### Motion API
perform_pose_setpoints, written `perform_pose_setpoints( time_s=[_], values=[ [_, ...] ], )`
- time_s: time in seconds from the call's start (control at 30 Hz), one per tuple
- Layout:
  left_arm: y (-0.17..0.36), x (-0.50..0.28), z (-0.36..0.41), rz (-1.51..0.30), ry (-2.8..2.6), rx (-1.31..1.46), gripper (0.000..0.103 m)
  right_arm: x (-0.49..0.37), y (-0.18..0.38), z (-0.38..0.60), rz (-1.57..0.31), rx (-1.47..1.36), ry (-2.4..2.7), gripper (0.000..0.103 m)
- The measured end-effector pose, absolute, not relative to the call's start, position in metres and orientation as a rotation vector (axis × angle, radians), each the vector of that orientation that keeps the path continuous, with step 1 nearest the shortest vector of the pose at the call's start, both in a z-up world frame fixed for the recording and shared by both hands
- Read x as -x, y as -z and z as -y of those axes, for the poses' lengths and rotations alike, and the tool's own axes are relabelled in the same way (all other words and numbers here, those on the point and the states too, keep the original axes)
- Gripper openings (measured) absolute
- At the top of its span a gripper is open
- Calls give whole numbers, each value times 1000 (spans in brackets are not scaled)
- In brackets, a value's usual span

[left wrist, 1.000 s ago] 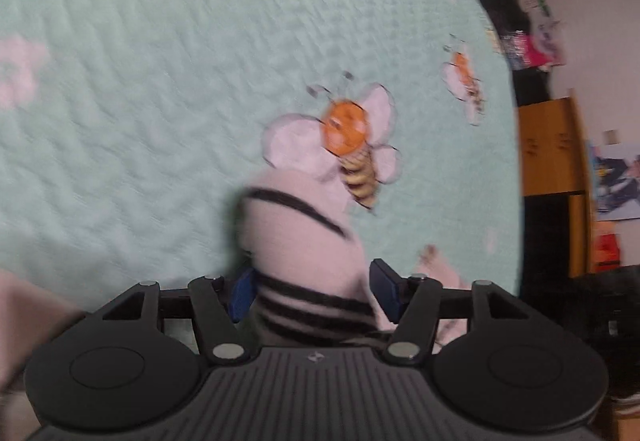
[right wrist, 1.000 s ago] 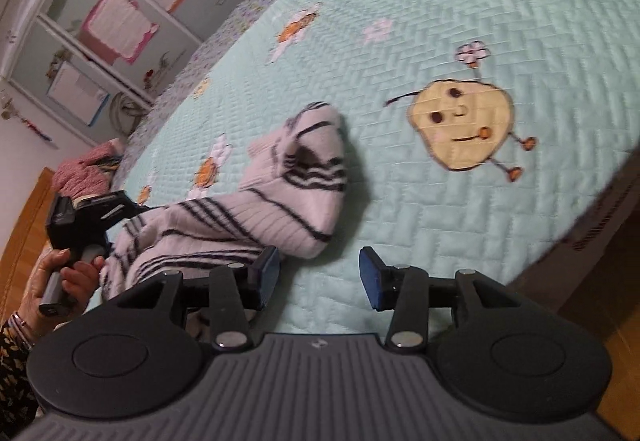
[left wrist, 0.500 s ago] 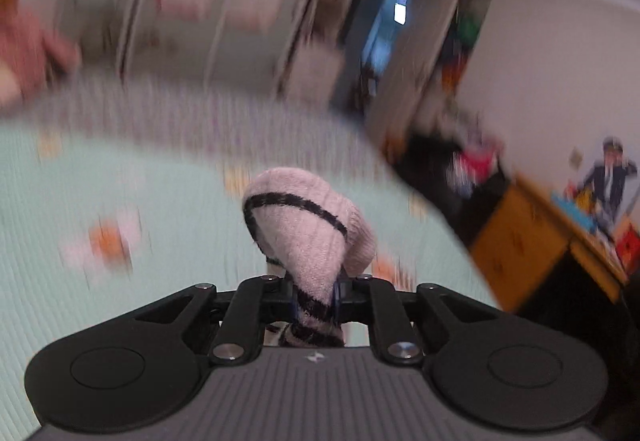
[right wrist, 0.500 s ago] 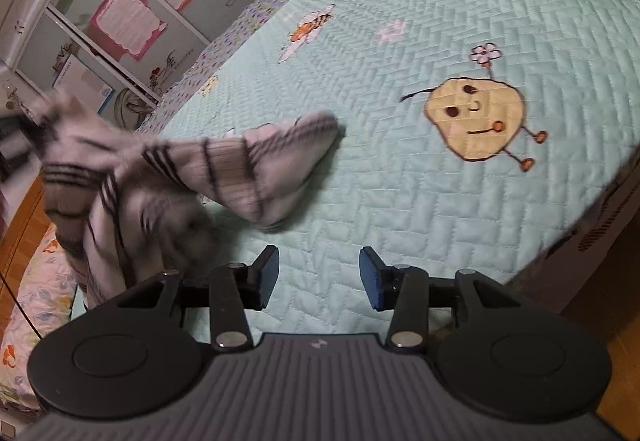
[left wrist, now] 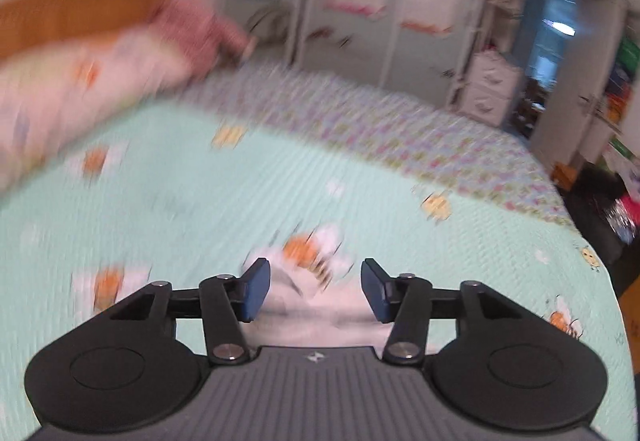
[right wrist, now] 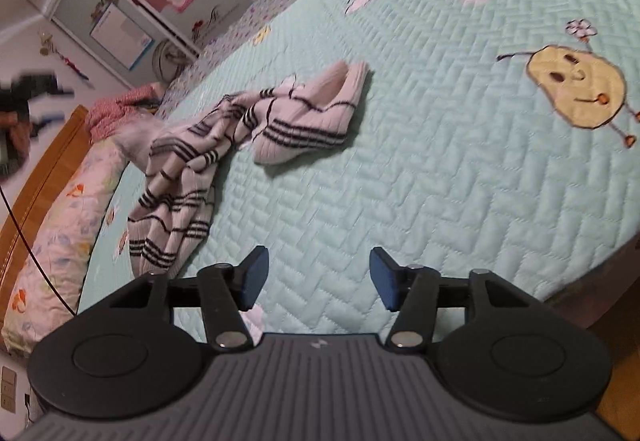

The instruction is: Fold clothes

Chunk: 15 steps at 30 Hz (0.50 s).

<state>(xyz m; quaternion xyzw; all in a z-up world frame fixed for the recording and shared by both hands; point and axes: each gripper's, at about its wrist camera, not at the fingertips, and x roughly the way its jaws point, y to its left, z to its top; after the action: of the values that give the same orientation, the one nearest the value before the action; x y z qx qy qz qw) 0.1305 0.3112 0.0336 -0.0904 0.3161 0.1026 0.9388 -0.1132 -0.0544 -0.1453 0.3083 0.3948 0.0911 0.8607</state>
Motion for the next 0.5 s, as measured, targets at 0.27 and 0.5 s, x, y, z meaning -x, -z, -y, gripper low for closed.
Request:
perform_pose_setpoints(
  time_s=[0.27,0.5],
  values=[
    [90,-59,-381,-856,-184,413,53,74,142,13,-889,-643,-293,67],
    [140,-2,-398,-910,-168,622,53,17,159,-102,-1024,-590,-499,71]
  ],
)
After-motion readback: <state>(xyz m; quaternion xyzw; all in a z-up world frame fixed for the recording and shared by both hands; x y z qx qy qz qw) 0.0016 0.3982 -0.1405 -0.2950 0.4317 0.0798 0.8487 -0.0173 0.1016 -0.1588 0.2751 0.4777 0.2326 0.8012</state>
